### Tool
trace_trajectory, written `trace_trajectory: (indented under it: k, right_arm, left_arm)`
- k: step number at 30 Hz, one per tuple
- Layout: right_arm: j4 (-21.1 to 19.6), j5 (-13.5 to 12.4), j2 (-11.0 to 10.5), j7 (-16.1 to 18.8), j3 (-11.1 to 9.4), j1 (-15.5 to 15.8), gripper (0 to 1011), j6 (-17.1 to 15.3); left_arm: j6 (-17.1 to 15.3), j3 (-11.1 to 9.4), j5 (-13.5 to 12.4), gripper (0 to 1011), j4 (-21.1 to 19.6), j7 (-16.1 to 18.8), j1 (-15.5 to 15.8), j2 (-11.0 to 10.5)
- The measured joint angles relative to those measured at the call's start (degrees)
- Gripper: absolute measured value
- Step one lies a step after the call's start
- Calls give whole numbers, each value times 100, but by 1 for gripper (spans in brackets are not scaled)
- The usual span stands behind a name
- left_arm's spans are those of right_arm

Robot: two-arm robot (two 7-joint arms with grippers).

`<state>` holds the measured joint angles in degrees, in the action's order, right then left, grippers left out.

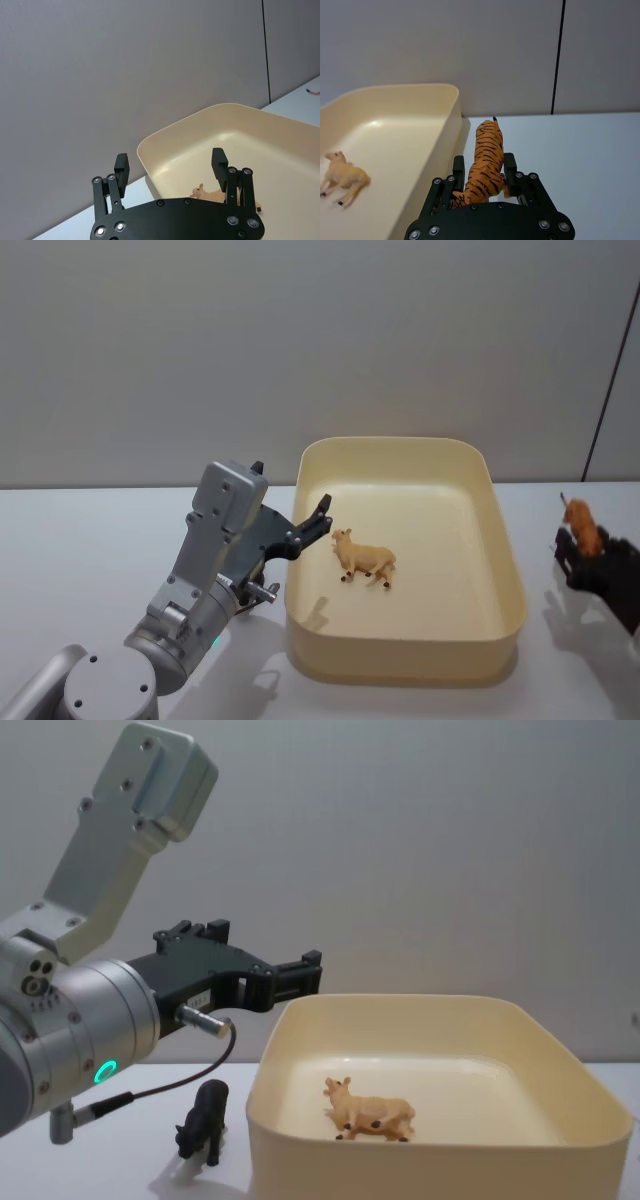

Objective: Pick up the toy alternately with two hands and place it into the central storage box.

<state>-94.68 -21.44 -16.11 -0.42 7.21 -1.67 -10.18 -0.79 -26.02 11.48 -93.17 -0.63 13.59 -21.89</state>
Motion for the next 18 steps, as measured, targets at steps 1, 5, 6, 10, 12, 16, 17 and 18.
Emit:
trace_trajectory:
  k: [1, 5, 6, 10, 12, 16, 17, 18]
  right_arm:
    - [-32, -17, -2, 0, -6, -10, 449, 5]
    - [-173, -82, -5, 62, -28, -80, 449, -2]
    - [-211, -101, -2, 105, -29, -116, 449, -21]
    - [-271, -130, 26, 254, -19, -249, 449, -106]
    - [-276, -134, 42, 324, -5, -305, 449, -147]
    - [-253, -126, 109, 518, 48, -484, 449, -281]
    - [-223, -103, 141, 600, 74, -557, 448, -342]
    - [-204, -91, 158, 652, 90, -596, 449, -369]
  left_arm:
    - [0, 0, 0, 1001, 0, 0, 0, 0]
    - [0, 0, 0, 1001, 0, 0, 0, 0]
    - [0, 0, 0, 1001, 0, 0, 0, 0]
    - [0, 0, 0, 1001, 0, 0, 0, 0]
    - [0, 0, 0, 1001, 0, 0, 0, 0]
    - [0, 0, 0, 1001, 0, 0, 0, 0]
    - [0, 0, 0, 1001, 0, 0, 0, 0]
    - [0, 0, 0, 1001, 0, 0, 0, 0]
